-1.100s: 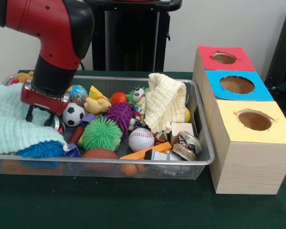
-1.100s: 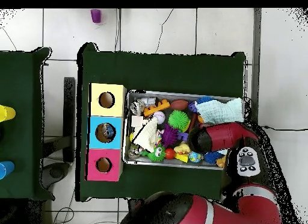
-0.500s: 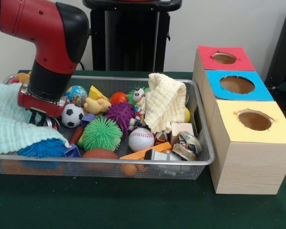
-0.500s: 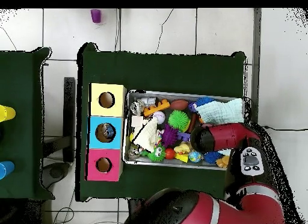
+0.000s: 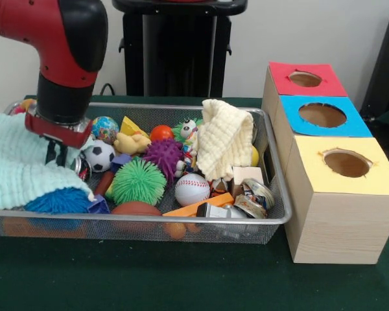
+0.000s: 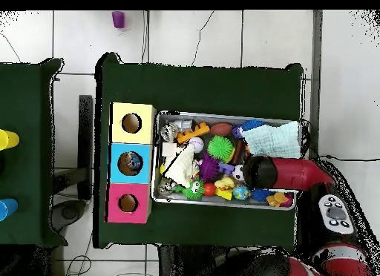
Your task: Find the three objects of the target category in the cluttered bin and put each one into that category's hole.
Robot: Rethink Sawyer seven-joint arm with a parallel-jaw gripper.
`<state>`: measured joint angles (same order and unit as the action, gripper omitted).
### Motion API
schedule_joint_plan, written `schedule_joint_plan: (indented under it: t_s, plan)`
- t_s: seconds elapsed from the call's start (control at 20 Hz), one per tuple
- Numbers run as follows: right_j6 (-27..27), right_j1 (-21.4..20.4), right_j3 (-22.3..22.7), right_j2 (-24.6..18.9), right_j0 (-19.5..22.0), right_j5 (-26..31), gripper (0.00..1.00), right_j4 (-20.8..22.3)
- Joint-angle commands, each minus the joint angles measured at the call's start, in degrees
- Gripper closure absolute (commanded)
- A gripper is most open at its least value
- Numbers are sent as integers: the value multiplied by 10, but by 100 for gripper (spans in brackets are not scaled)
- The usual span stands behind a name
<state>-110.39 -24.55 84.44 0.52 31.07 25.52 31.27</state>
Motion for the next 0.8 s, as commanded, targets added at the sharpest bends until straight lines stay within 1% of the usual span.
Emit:
schedule_joint_plan:
  t_s: [0.05,0.25,0.4,0.55,0.8]
  plan:
    - [53,-56,170,-134,60,125,100,-92]
    - [64,-10,190,-191,108,105,100,-118]
    - [63,14,221,-240,151,100,100,-151]
    - [47,30,249,-272,178,85,100,-172]
    - [25,43,281,-310,208,79,100,-198]
